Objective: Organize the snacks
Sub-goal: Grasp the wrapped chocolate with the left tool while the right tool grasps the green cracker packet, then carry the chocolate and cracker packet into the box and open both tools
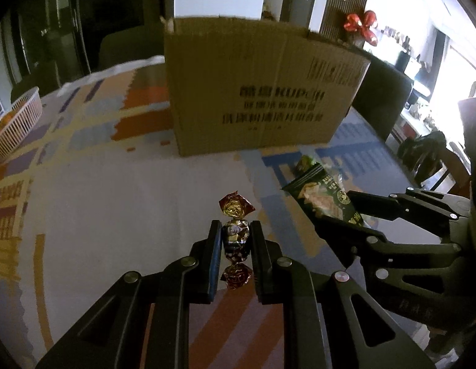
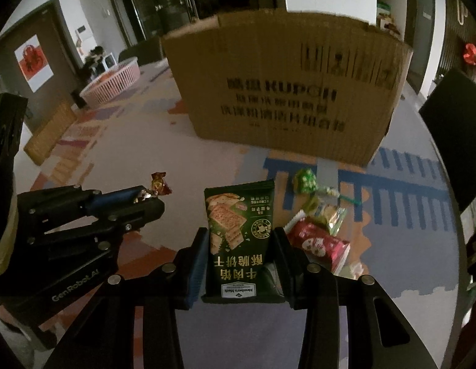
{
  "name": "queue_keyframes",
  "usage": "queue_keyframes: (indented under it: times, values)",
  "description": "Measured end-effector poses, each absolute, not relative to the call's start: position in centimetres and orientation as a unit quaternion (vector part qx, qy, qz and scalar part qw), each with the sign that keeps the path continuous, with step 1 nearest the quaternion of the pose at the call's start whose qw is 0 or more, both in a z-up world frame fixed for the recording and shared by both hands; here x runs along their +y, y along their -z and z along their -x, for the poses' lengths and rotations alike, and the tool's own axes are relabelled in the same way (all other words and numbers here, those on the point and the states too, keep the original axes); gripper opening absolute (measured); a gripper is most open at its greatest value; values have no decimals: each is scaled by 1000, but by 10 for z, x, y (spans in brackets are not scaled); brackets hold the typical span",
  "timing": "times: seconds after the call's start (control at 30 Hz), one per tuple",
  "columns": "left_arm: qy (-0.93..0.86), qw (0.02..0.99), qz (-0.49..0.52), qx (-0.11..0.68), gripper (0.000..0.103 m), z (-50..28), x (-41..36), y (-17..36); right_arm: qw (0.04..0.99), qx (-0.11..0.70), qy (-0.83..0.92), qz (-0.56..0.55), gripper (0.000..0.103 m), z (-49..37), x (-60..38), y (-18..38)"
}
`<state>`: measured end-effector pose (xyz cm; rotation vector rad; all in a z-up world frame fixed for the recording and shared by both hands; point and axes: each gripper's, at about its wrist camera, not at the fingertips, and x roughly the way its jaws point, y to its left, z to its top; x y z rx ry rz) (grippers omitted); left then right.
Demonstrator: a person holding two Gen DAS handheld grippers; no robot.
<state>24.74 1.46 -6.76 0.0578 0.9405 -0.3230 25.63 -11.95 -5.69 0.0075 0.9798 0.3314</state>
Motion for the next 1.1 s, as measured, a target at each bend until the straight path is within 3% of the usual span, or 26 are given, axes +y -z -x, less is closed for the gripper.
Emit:
queue_keyframes:
  times: [1.1]
  values:
    - [176,936,-18,303,19,-280,-14,-61,938,321,-126,-28,42,-277,-165,-72]
